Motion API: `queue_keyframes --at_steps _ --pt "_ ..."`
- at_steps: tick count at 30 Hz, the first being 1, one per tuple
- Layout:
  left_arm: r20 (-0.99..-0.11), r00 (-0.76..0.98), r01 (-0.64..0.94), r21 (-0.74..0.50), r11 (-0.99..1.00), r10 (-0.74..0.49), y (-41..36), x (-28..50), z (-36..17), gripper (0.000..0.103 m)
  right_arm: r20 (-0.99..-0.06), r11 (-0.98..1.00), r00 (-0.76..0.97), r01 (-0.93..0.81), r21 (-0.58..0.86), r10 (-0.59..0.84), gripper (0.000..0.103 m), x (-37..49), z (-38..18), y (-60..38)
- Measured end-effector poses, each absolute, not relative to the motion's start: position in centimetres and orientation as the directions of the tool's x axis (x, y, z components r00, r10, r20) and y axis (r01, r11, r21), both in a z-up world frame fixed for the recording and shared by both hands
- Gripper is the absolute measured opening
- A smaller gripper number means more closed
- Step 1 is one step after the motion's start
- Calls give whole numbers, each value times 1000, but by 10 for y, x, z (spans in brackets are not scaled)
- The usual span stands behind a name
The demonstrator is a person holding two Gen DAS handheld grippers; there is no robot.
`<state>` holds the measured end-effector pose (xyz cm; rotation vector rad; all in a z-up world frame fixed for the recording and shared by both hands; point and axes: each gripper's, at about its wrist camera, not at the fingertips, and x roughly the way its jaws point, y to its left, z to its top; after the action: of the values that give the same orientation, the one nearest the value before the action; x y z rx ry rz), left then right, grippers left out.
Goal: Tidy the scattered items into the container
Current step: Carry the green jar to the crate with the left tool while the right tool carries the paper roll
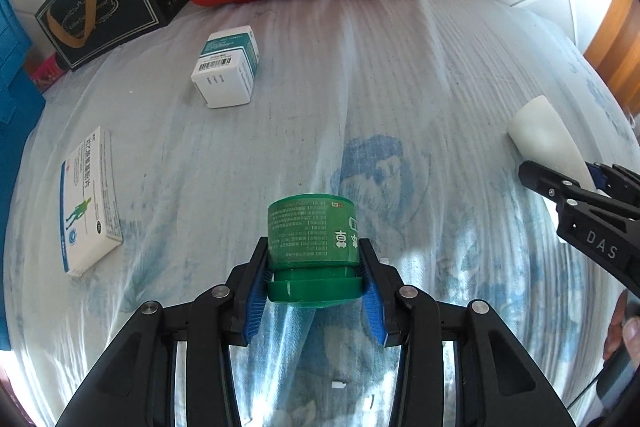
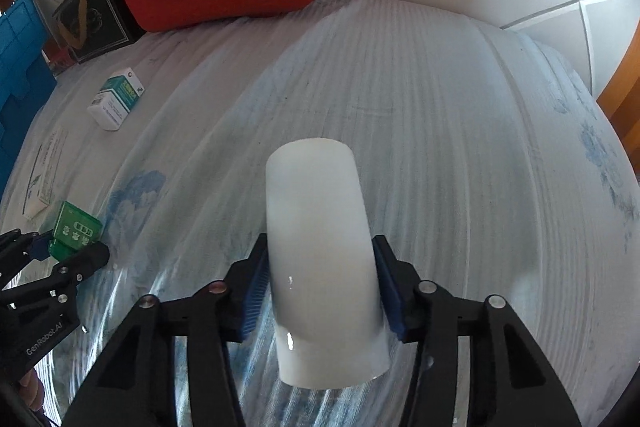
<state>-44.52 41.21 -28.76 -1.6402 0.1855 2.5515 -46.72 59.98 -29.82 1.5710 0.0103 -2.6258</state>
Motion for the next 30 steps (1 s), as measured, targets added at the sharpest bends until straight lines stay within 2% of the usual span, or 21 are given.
queue_keyframes --at_steps 14,30 --pt "-853 -521 -110 37 -993 26 378 -392 -219 40 -839 -991 -529 103 86 -128 45 -413 -245 568" --pt "-735 -678 -35 15 -999 12 267 -297 -122 40 -720 -969 -665 244 42 -199 45 -327 -125 448"
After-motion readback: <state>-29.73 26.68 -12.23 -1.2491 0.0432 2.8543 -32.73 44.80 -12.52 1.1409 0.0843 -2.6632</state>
